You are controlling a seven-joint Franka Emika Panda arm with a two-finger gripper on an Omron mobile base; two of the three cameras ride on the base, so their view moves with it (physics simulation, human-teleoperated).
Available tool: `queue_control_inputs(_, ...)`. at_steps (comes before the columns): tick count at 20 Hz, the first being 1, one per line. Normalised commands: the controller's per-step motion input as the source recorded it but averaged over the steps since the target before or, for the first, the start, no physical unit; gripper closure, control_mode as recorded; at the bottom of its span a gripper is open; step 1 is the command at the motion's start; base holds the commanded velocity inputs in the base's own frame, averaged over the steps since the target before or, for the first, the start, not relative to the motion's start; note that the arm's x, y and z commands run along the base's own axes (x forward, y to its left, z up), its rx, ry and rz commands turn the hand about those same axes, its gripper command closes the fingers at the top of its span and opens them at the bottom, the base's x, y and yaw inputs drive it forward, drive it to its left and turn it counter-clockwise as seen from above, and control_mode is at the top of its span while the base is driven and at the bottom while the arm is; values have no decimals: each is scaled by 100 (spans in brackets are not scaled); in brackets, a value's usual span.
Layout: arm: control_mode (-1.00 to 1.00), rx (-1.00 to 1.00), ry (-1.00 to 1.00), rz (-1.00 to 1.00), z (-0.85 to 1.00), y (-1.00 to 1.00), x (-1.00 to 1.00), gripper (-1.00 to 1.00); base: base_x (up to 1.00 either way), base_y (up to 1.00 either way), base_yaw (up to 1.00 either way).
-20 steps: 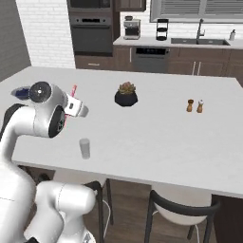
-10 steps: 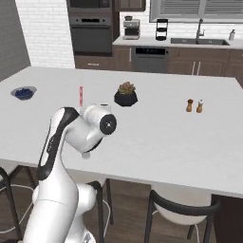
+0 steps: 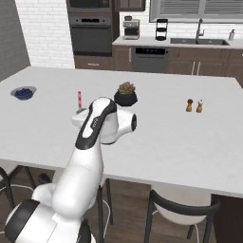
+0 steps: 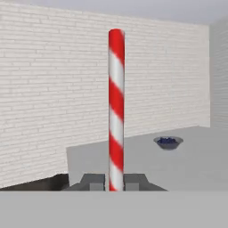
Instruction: Take a straw from the drawer in front and place it inside the glass cup on the dining counter.
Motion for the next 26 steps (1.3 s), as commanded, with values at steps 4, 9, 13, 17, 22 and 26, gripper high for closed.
queue_control_inputs(4, -100, -1, 0, 25, 0, 21, -23, 100, 0, 0, 0)
queue_control_inputs(9, -100, -1, 1, 18, -27, 37, -25, 100, 0, 0, 0)
queue_control_inputs(13, -100, 0, 1, 13, -51, 13, -4, 100, 0, 0, 0)
queue_control_inputs(17, -100, 0, 0, 8, -44, 0, 0, 100, 0, 0, 0)
queue_control_inputs(22, -100, 0, 0, 5, -22, 0, 0, 100, 0, 0, 0)
queue_control_inputs(26, -100, 0, 0, 5, -12, 0, 3, 100, 0, 0, 0)
